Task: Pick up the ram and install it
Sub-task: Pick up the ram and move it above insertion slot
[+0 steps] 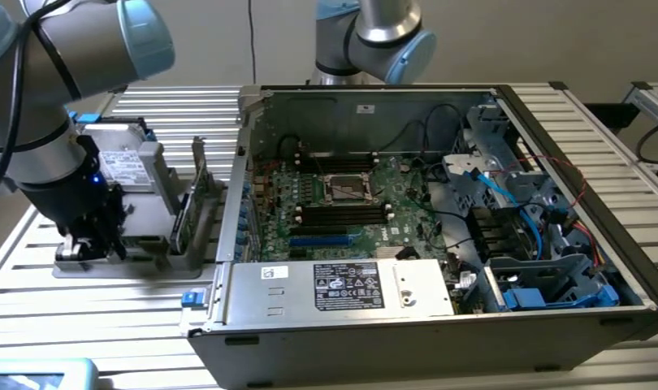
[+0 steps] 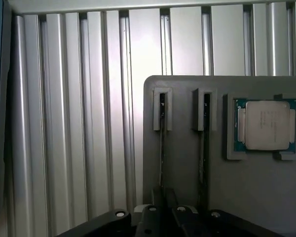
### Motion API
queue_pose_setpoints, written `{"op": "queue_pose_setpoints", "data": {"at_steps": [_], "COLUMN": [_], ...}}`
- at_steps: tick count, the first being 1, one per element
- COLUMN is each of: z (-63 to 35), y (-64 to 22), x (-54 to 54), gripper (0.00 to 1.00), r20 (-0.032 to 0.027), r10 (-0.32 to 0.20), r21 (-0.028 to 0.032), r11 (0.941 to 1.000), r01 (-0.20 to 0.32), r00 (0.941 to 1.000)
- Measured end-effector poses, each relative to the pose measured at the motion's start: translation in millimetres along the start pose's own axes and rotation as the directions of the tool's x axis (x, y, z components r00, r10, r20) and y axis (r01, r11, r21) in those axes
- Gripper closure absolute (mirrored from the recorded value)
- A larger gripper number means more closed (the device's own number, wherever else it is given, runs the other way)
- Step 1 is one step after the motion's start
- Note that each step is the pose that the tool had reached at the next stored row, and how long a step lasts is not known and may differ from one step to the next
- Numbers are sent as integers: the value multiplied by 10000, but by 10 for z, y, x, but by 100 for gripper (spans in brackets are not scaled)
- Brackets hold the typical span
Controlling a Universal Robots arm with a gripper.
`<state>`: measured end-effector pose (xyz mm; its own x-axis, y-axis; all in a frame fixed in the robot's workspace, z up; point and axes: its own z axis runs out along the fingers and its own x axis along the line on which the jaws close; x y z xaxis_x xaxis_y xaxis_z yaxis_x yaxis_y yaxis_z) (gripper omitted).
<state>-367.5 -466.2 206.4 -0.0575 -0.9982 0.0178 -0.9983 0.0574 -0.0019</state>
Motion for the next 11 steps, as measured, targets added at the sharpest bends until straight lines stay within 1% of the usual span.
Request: {"op": "queue_pose_setpoints", "data": {"at_steps": [3, 11], "z": [-114, -480], "y": [0, -12], "x": [3, 10], "gripper": [86, 86], "r20": [2, 1], "r10": [3, 21], "r21": [-1, -2], "r11": [10000, 10000], "r01": [-3, -21], "r00": [10000, 10000]}}
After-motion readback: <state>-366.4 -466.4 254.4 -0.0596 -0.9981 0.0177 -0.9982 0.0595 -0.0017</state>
